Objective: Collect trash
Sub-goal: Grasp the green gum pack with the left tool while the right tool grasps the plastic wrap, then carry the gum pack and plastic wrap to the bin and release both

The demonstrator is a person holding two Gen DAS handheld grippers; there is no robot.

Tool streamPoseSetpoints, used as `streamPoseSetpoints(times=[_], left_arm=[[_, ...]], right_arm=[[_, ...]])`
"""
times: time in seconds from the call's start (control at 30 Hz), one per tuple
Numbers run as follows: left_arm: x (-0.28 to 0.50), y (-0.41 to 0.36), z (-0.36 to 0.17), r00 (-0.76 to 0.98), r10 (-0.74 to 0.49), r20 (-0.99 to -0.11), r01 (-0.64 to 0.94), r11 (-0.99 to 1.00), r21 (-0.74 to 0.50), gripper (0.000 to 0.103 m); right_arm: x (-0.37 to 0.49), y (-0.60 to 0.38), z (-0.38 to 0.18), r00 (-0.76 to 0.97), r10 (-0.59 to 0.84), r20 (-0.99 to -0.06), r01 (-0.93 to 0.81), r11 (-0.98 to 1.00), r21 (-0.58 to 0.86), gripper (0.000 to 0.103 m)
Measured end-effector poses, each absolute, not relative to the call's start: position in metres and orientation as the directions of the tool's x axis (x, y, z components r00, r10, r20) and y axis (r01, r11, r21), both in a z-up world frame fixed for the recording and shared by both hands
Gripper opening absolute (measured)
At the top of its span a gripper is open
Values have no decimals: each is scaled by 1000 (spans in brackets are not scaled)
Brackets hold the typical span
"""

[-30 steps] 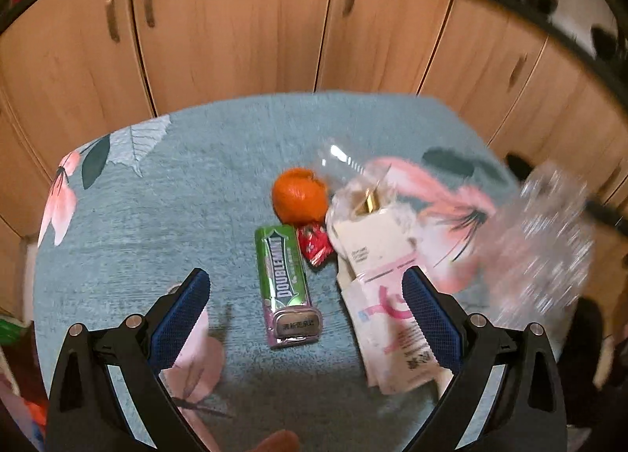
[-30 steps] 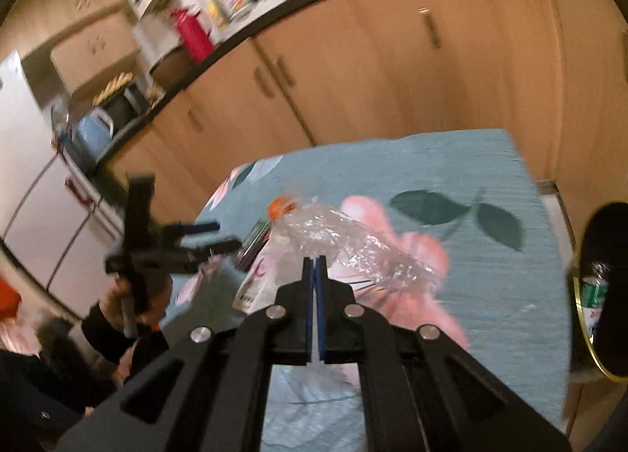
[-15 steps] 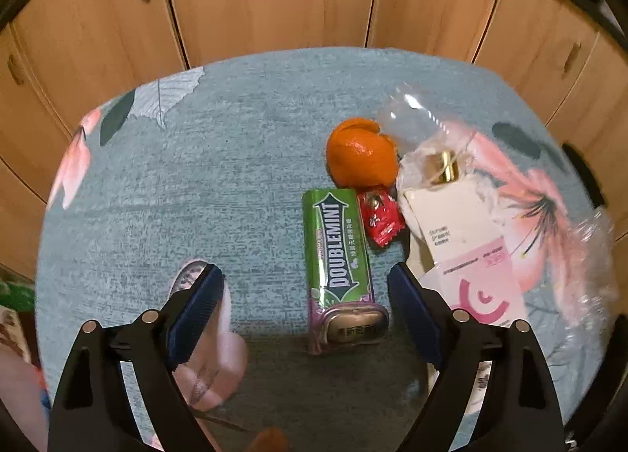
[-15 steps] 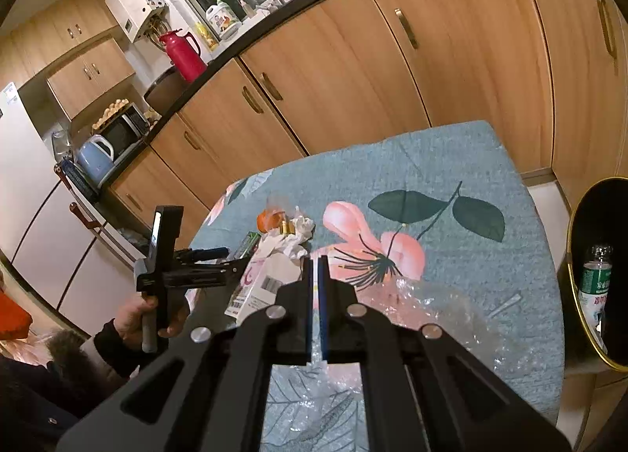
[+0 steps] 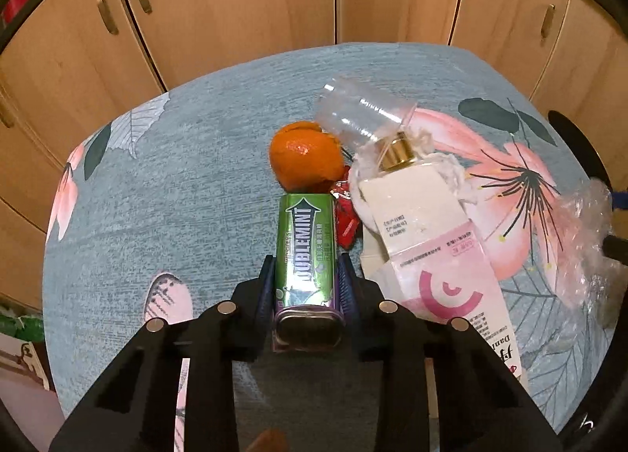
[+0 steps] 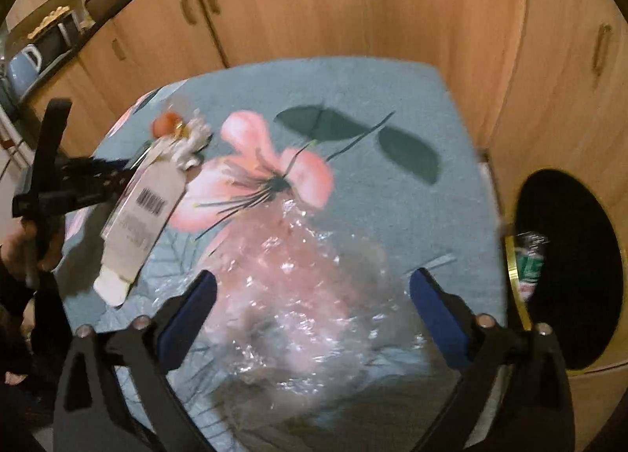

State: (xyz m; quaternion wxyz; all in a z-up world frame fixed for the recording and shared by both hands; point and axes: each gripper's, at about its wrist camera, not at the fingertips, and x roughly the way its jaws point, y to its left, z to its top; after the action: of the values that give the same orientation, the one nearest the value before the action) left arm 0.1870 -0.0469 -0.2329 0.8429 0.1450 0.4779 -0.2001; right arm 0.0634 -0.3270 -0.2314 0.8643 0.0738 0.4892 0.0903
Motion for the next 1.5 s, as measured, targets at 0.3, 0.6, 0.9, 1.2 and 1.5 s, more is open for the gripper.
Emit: streamPoseSetpoints(times=[0.3,0.6,0.9,1.2,1.5], left_arm=[[188,-26,-224,446,-254,-858,436,899,-39,29],[168,-1,-179,509,-311,-803,404,909,-96,29],[149,-59,-141,508,-415,-755,521,846,-114,29],[140,-186,-136,420,-508,-752,693,714,-95,29],[118,-306,-130,313,-589,-745,817,567,-104,29]], right_arm=[[48,-323,-201,574,334,-748,-149,940,305,3],[43,-319,-168,636,348,-689,-178,935,307,3],[23,-390,-147,738,138,-660,14,976,219,3],[-1,-523,-149,718,-198,-667,333,940,79,3],[35,-586,-237,545,-268,-795,429,903,-10,30]])
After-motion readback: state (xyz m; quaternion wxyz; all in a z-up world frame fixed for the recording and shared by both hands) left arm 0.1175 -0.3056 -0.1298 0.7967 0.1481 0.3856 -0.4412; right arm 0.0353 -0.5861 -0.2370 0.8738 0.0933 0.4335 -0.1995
